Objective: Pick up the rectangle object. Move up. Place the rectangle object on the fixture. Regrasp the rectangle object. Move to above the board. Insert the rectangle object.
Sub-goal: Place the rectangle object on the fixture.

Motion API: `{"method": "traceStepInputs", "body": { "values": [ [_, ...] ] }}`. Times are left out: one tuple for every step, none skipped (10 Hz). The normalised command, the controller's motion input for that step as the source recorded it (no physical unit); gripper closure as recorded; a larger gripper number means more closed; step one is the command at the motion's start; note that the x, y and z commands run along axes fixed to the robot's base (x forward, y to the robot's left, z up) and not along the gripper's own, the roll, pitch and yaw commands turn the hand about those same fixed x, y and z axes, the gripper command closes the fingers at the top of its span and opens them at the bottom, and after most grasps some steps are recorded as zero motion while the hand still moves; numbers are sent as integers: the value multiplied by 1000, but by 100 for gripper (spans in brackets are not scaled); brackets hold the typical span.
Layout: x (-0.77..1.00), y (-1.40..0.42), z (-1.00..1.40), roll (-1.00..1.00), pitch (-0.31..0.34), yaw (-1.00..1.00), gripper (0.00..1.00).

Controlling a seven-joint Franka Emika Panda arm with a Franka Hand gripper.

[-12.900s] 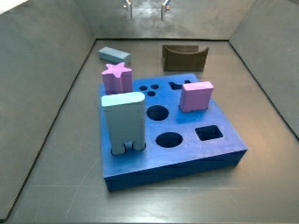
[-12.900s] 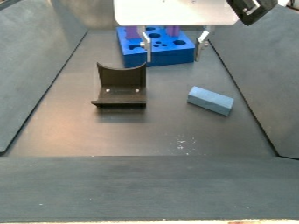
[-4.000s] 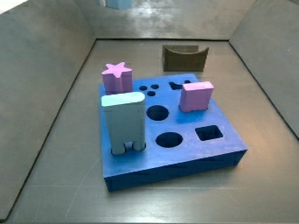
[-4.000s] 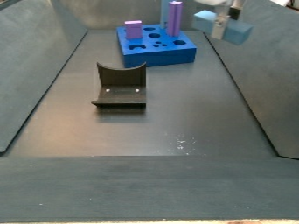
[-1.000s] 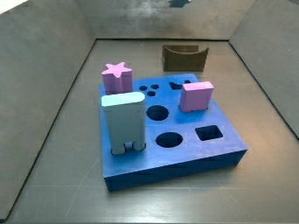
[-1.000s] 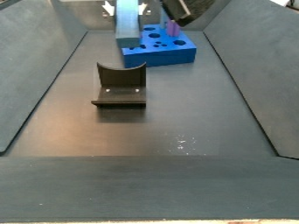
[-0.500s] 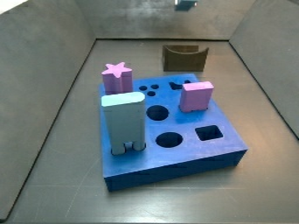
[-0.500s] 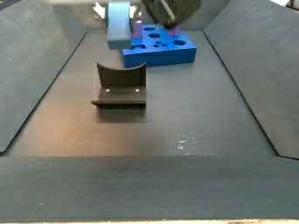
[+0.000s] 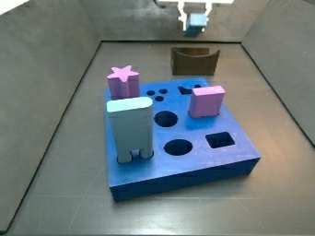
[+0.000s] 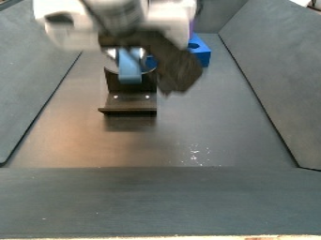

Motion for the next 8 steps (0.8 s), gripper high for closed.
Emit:
{"method": "traceStepInputs", "body": {
  "values": [
    [190, 120, -1000, -1000, 162, -187, 100],
    [205, 131, -1000, -1000, 168, -215, 100],
    [179, 120, -826, -1000, 176, -237, 100],
    [162, 105, -712, -990, 182, -192, 100],
    [131, 84, -491, -738, 138, -177, 100],
    [116, 73, -321, -576, 97, -179, 100],
    [84, 124, -187, -365, 40, -164, 100],
    [76, 122, -189, -321, 7, -157, 100]
  ]
}}
